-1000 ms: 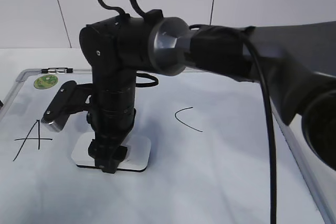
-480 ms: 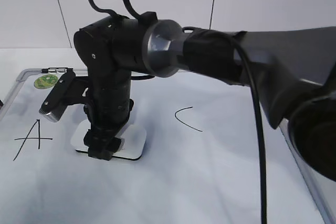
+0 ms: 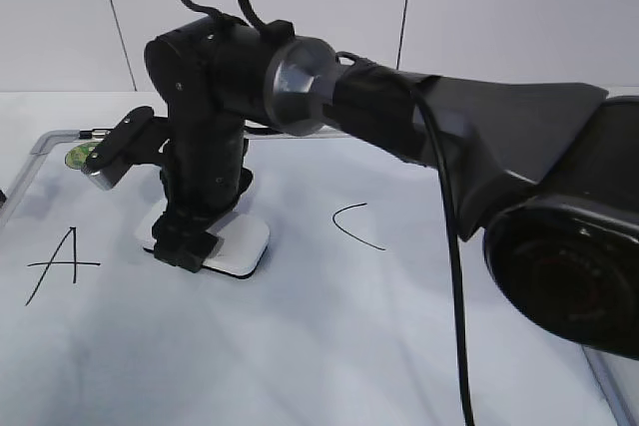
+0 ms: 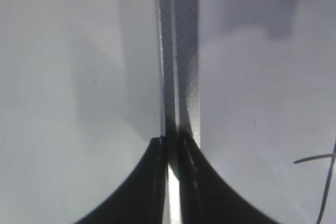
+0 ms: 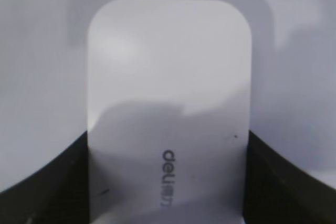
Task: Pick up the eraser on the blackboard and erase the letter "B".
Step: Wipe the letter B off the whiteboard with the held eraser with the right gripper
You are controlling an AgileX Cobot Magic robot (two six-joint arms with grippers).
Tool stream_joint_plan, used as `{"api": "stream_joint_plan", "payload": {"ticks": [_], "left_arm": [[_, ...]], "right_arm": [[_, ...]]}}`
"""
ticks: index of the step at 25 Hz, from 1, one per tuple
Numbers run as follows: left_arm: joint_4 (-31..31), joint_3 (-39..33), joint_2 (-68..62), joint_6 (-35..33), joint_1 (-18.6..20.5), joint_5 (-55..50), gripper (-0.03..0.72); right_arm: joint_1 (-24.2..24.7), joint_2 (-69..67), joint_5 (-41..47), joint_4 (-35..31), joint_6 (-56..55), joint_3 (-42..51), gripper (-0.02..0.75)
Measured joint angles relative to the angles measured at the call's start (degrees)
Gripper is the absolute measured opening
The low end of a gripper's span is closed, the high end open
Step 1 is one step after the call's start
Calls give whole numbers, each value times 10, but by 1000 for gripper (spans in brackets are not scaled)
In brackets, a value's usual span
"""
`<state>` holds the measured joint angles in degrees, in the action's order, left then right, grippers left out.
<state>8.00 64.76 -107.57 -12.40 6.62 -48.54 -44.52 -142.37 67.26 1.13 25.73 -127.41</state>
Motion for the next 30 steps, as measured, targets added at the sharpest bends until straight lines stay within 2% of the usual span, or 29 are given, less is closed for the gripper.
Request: {"api": "stream_joint_plan", "payload": {"ticks": [7, 16, 30], "left_arm": [[0, 1, 0, 0, 0, 0, 34], [6, 1, 0, 0, 0, 0, 34], [9, 1, -1, 0, 0, -1, 34]], "right_arm": [[34, -15, -5, -26, -22, -32, 524], [77, -19, -36, -26, -86, -32, 524], [66, -21, -26, -18, -106, -38, 523]]}}
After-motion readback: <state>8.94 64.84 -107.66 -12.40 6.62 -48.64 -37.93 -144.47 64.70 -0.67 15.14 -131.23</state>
